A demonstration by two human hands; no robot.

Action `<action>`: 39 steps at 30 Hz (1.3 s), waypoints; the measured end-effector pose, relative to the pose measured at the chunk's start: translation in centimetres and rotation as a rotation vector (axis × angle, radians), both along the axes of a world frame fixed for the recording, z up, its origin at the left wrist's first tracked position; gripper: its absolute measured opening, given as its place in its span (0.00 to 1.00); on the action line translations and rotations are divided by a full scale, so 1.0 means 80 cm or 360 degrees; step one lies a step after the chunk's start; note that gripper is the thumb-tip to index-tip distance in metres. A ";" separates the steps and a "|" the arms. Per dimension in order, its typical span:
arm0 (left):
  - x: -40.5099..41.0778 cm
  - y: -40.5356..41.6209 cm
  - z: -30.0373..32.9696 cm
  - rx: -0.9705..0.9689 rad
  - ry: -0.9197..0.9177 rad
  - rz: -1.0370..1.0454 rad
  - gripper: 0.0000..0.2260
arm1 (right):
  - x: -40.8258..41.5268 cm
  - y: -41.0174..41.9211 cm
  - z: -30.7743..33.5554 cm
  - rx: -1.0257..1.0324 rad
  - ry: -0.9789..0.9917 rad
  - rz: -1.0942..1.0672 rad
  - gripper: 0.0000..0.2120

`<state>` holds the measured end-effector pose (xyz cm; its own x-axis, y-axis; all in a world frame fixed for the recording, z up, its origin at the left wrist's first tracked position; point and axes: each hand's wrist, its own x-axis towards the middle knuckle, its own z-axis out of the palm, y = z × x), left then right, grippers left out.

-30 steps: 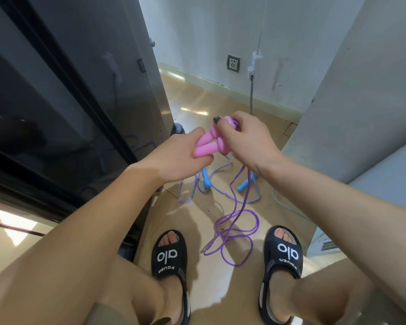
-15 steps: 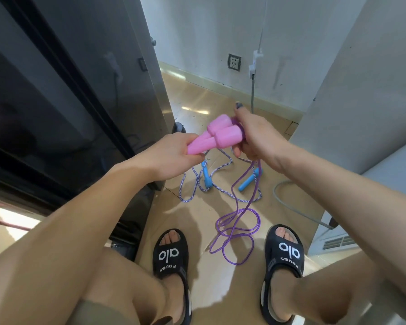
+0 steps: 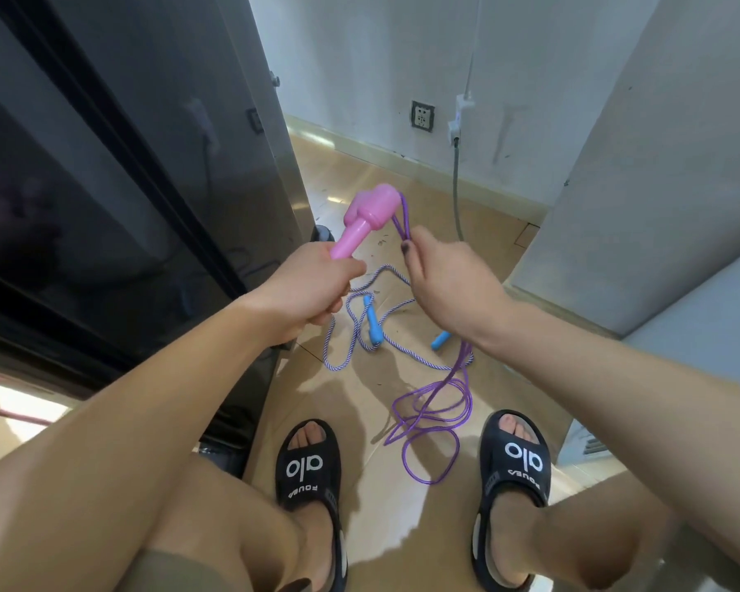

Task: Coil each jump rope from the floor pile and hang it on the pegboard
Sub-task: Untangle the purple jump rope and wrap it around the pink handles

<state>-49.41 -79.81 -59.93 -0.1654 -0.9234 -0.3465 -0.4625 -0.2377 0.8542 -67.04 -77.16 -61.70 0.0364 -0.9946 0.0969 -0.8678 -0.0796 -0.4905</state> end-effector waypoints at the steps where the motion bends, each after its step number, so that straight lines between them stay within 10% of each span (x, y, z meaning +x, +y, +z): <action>1: 0.002 0.000 -0.004 -0.0087 -0.0155 -0.0056 0.07 | 0.005 0.004 -0.003 0.0058 0.0206 0.0026 0.09; 8: -0.011 0.024 -0.038 -0.0542 -0.1540 -0.0770 0.05 | 0.041 0.051 0.000 0.0128 0.1000 0.0663 0.22; 11: -0.012 0.029 -0.046 -0.0556 -0.1668 -0.0878 0.04 | 0.027 0.042 -0.007 0.0435 0.0763 0.0652 0.13; 16: -0.010 0.037 -0.043 -0.0639 -0.1773 -0.0987 0.06 | 0.011 0.049 0.024 0.0676 0.0445 0.0697 0.27; 23: -0.019 0.057 -0.054 -0.0854 -0.2056 -0.1267 0.11 | -0.007 0.027 0.033 0.0699 0.0309 0.0710 0.12; 31: -0.022 0.071 -0.036 -0.0923 -0.1577 -0.1528 0.10 | -0.037 -0.003 0.022 0.0200 0.0185 0.0609 0.21; 39: -0.004 0.064 0.010 -0.1116 -0.0466 -0.0995 0.06 | -0.028 0.004 0.016 0.0477 -0.0778 0.0180 0.20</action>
